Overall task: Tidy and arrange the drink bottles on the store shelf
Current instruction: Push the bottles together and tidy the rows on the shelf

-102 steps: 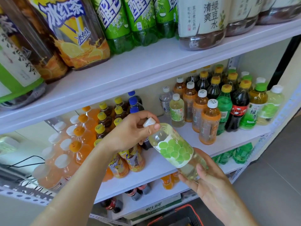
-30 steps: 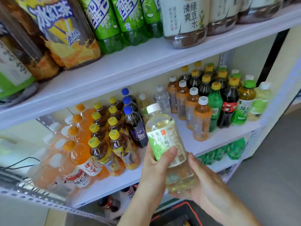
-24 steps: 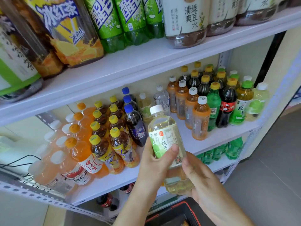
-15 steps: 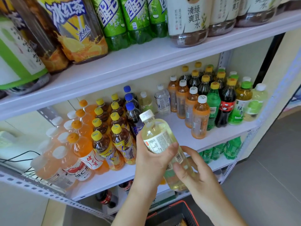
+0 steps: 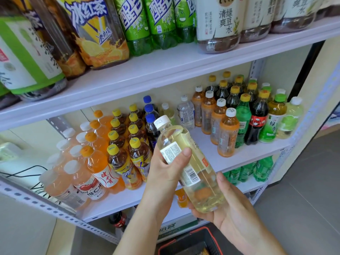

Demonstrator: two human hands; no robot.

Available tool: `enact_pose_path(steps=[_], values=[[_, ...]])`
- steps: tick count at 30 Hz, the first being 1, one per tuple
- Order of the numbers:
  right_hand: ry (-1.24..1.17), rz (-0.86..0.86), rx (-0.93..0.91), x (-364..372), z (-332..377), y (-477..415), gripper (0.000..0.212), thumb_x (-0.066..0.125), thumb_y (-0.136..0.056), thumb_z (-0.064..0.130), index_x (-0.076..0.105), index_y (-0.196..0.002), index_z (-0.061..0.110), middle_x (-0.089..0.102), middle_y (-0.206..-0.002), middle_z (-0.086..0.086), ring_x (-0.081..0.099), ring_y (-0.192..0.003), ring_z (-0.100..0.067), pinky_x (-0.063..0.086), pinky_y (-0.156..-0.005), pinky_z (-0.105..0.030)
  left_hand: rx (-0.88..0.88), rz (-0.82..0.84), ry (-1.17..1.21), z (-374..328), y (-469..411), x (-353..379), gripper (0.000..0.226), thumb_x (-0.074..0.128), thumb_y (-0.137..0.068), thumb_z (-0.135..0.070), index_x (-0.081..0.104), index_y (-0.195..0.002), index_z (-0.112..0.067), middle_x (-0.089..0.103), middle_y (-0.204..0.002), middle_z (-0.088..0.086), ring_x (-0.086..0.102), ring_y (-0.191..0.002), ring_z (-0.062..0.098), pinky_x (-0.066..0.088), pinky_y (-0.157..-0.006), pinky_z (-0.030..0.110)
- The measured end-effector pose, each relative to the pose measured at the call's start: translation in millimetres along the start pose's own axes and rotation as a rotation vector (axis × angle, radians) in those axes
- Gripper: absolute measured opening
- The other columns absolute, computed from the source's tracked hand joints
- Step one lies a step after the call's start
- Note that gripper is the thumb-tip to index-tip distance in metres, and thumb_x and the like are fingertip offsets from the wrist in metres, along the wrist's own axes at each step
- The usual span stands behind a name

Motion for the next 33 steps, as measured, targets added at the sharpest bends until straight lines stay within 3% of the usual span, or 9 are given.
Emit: enact_pose_path(steps=[4,7,14,17,20,23,26,30,33], values=[[0.160,-0.081,-0.148,-2.8,14.4,1.5,0.067,0.076,-0.072,0.058,0.064,-0.122,0.014,0.065,-0.112,-0.025,0.066,-0.099,-0.038,0.056,-0.080,-0.047,0.025,-0.008,-0.061,-6.0,-2.1,-0.3,0.053,0.081,-0.072,-0.043,0.061,-0.119,-0.029,0.071,-0.111,0.006,0.068,-0.104,0.024,0.058,-0.083,0.037],[0.224,-0.165,-0.193,-8.0,17.9,3.9,0.069,0.081,-0.064,0.059,0.062,-0.122,0.026,0.068,-0.117,-0.013,0.067,-0.107,-0.033,0.055,-0.087,-0.051,-0.005,-0.063,0.005,-1.5,-1.7,-6.2,0.068,0.084,-0.067,-0.042,0.054,-0.126,-0.029,0.073,-0.111,0.004,0.070,-0.104,0.024,0.059,-0.080,0.034],[0.672,-0.310,-0.356,0.8,41.2,14.7,0.062,0.083,-0.054,0.054,0.057,-0.110,0.044,0.066,-0.101,0.016,0.069,-0.084,-0.004,0.054,-0.065,-0.017,-0.003,-0.174,0.111,3.8,-3.5,-8.2,0.065,0.083,-0.068,-0.023,0.055,-0.126,-0.014,0.069,-0.104,0.013,0.067,-0.094,0.029,0.057,-0.083,0.045],[0.619,-0.250,-0.293,0.1,40.3,11.3,0.061,0.081,-0.059,0.058,0.058,-0.113,0.043,0.067,-0.106,0.010,0.070,-0.090,-0.009,0.056,-0.070,-0.023,-0.025,-0.163,0.218,7.2,-6.0,-10.1,0.057,0.077,-0.072,-0.018,0.057,-0.126,-0.010,0.066,-0.100,0.013,0.065,-0.089,0.027,0.056,-0.081,0.043],[0.210,-0.125,-0.061,-0.4,22.7,3.5,0.063,0.075,-0.067,0.063,0.066,-0.115,0.023,0.067,-0.113,-0.020,0.069,-0.098,-0.035,0.057,-0.080,-0.046,-0.068,-0.151,0.308,10.9,-7.4,-10.1,0.065,0.072,-0.073,-0.019,0.052,-0.132,-0.003,0.066,-0.099,0.012,0.066,-0.086,0.024,0.057,-0.079,0.040],[0.035,-0.017,0.137,9.2,5.4,4.2,0.068,0.071,-0.069,0.059,0.067,-0.117,0.010,0.064,-0.107,-0.034,0.069,-0.086,-0.044,0.058,-0.070,-0.044,-0.093,-0.138,0.317,11.0,-7.8,-9.0,0.076,0.075,-0.069,-0.022,0.047,-0.137,0.000,0.062,-0.109,0.021,0.063,-0.095,0.030,0.055,-0.085,0.045],[0.020,0.005,0.052,11.6,8.4,1.8,0.073,0.085,-0.063,0.054,0.065,-0.117,0.010,0.066,-0.101,-0.032,0.069,-0.083,-0.042,0.058,-0.068,-0.042,-0.107,-0.094,0.299,7.2,-8.9,-6.1,0.083,0.076,-0.064,-0.033,0.048,-0.137,-0.003,0.061,-0.122,0.029,0.064,-0.102,0.033,0.052,-0.093,0.050],[0.170,-0.070,-0.129,9.5,23.8,3.0,0.067,0.085,-0.062,0.054,0.065,-0.116,0.020,0.068,-0.103,-0.023,0.069,-0.088,-0.036,0.057,-0.074,-0.042,-0.072,-0.052,0.105,-1.9,-17.4,-11.5,0.052,0.074,-0.077,-0.037,0.060,-0.124,-0.021,0.069,-0.111,0.011,0.067,-0.101,0.027,0.056,-0.088,0.047],[0.382,-0.119,-0.205,8.7,36.4,7.8,0.056,0.083,-0.064,0.053,0.063,-0.113,0.035,0.071,-0.105,-0.006,0.071,-0.093,-0.025,0.059,-0.073,-0.034,-0.074,-0.089,0.030,-6.2,-19.6,-19.2,0.053,0.080,-0.071,-0.044,0.063,-0.117,-0.024,0.072,-0.111,0.009,0.070,-0.101,0.028,0.057,-0.075,0.038]])
Point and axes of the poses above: each hand's wrist, its own y-axis away from the middle knuckle, its own x-axis out of the palm, z = x × y, the point moved 9 cm from there along -y, towards the middle knuckle
